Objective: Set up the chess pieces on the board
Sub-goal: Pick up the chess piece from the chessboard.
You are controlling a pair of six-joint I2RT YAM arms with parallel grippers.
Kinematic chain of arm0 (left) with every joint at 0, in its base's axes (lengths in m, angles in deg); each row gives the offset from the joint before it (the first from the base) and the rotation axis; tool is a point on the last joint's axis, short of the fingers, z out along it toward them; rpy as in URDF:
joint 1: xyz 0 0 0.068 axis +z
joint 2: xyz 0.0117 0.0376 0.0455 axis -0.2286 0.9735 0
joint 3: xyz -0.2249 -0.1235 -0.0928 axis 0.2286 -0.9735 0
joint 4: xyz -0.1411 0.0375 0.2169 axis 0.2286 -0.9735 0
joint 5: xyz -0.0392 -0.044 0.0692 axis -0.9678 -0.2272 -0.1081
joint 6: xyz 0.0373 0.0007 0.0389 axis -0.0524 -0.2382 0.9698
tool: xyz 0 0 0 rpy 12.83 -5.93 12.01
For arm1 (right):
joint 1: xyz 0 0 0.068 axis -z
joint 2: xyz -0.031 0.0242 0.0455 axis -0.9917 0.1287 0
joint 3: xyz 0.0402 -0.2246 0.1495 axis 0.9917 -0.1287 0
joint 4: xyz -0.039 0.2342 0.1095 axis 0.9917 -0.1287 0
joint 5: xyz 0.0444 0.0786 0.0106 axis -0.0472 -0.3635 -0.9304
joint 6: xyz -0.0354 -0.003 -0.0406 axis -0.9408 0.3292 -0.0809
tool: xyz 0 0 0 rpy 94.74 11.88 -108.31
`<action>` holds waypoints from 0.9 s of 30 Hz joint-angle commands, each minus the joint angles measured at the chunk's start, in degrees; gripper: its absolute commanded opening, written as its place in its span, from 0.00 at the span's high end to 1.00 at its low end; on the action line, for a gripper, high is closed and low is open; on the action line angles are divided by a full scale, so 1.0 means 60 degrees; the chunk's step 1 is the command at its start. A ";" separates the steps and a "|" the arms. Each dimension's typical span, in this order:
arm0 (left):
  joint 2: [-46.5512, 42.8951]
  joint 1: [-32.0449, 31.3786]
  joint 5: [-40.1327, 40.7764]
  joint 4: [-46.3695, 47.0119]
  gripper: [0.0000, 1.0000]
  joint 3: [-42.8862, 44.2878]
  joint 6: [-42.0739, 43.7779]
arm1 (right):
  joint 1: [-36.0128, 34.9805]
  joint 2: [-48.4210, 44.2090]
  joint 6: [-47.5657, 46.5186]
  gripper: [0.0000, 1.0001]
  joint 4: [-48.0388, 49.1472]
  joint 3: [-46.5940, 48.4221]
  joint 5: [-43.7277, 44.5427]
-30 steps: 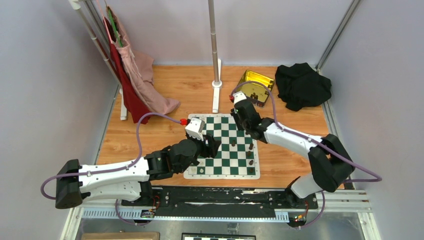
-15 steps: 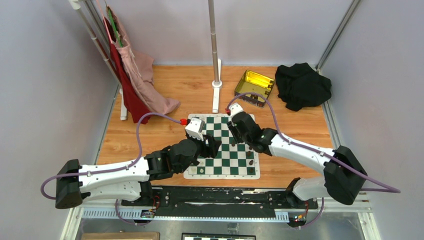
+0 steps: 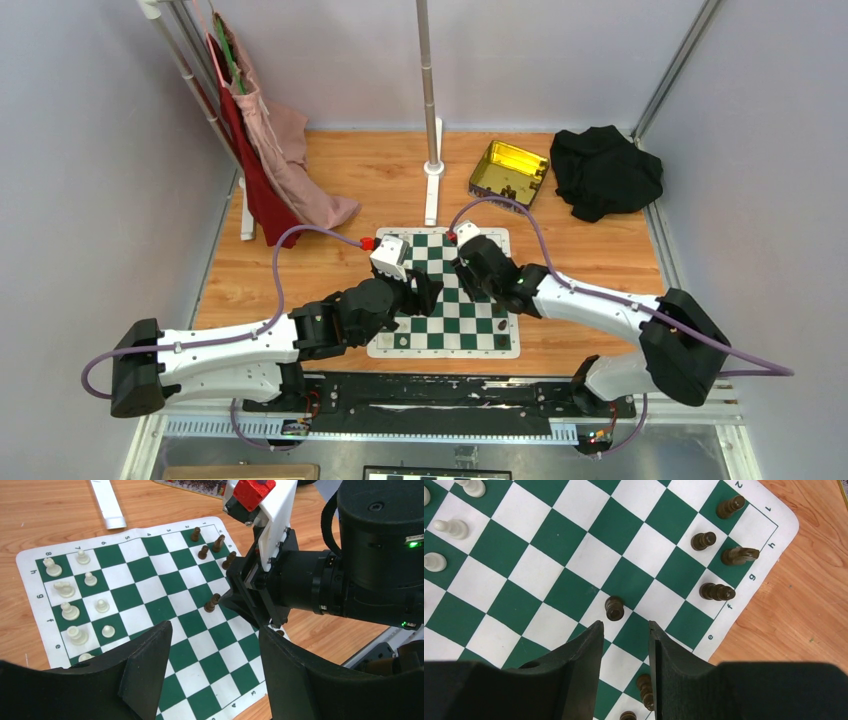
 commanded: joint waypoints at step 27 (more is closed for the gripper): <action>-0.0093 0.0046 0.0172 0.0429 0.29 -0.0208 -0.0065 | -0.0138 0.1111 0.0235 0.60 0.0750 0.0160 -0.0634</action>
